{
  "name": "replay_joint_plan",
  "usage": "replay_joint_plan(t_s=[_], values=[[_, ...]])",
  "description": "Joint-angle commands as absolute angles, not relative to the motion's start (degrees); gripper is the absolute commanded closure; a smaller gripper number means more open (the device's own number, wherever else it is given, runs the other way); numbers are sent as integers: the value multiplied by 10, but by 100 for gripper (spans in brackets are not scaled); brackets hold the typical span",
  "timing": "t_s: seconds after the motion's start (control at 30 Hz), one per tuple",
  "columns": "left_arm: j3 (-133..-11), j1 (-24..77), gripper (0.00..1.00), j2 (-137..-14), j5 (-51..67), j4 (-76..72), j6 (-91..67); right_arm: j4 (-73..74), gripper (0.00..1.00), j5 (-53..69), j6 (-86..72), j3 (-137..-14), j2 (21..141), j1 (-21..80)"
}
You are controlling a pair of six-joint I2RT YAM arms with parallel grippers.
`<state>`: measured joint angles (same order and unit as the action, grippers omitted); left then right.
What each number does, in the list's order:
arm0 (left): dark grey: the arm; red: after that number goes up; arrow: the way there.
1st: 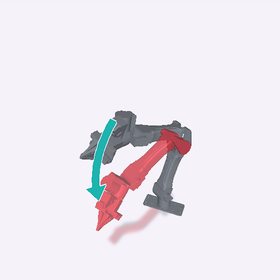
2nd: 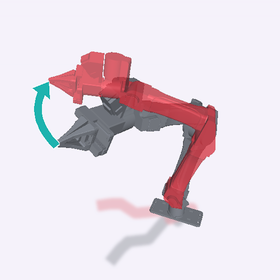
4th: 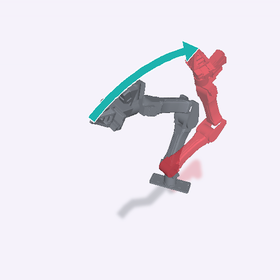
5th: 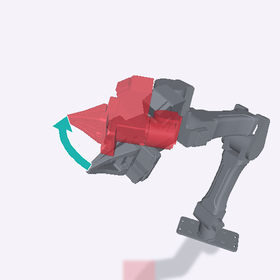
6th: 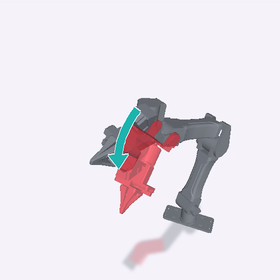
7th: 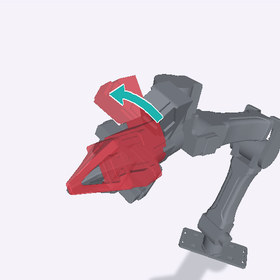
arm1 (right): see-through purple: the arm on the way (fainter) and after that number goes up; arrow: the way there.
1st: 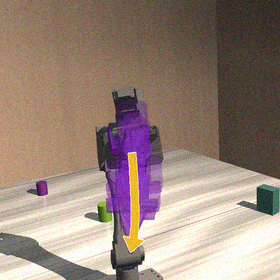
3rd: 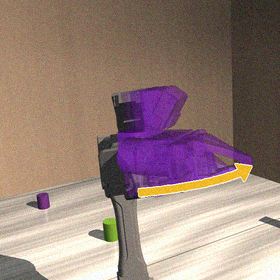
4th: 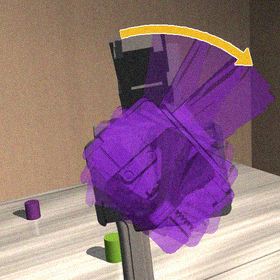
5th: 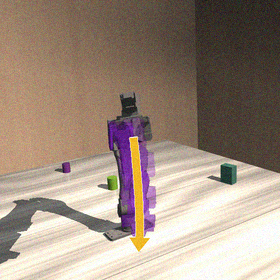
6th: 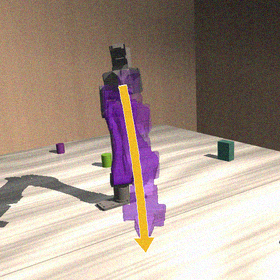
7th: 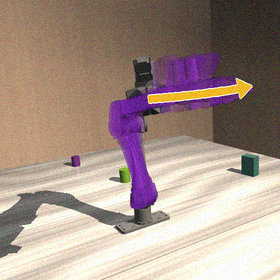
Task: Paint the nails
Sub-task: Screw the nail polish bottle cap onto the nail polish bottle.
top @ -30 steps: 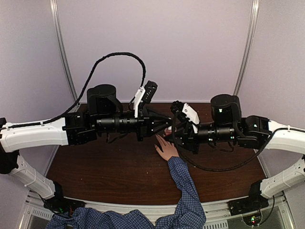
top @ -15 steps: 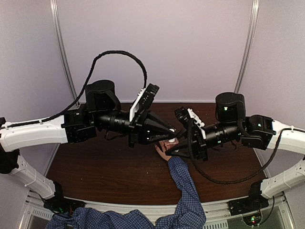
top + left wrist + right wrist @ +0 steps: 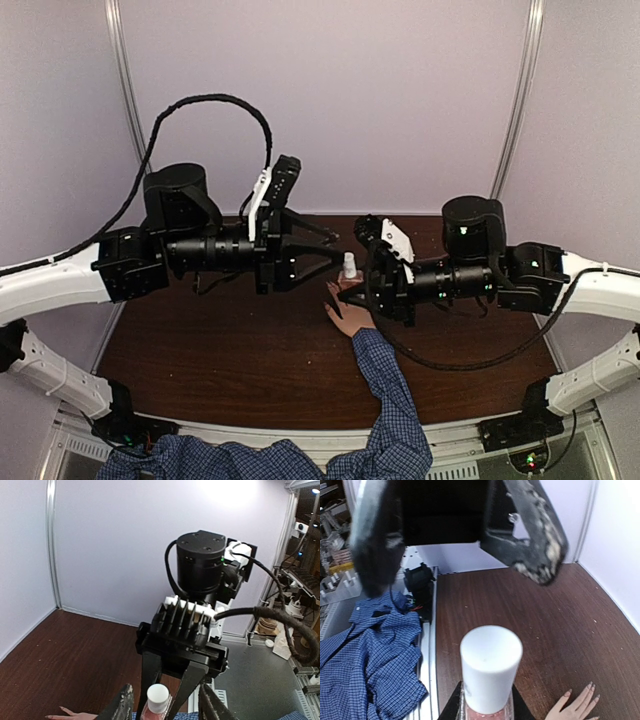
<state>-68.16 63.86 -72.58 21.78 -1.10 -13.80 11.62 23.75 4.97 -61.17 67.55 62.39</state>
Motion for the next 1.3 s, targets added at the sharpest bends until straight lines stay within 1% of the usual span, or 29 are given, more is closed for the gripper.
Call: replay_joint_plan(t_s=[0.0,0.33,0.53,0.6,0.87,1.1,1.2,1.27], values=[[-677,638,55,-725,136,-3,-145,117,100,110,30,-628,686,627],[-686,653,58,-773,15,-16,-207,114,100,4,4,-626,704,628],[-695,658,58,-801,8,-40,-219,123,100,-35,1,-627,716,628],[-706,660,59,-814,-15,-35,-218,126,100,-42,0,-628,719,628],[-746,660,65,-846,-44,-7,-222,127,100,-53,0,-632,729,628],[-756,660,75,-856,-44,-3,-224,124,100,-57,0,-635,731,628],[-752,660,77,-855,-40,-3,-229,123,100,-58,0,-635,728,628],[-747,660,76,-853,-41,-3,-233,123,100,-60,0,-635,727,628]])
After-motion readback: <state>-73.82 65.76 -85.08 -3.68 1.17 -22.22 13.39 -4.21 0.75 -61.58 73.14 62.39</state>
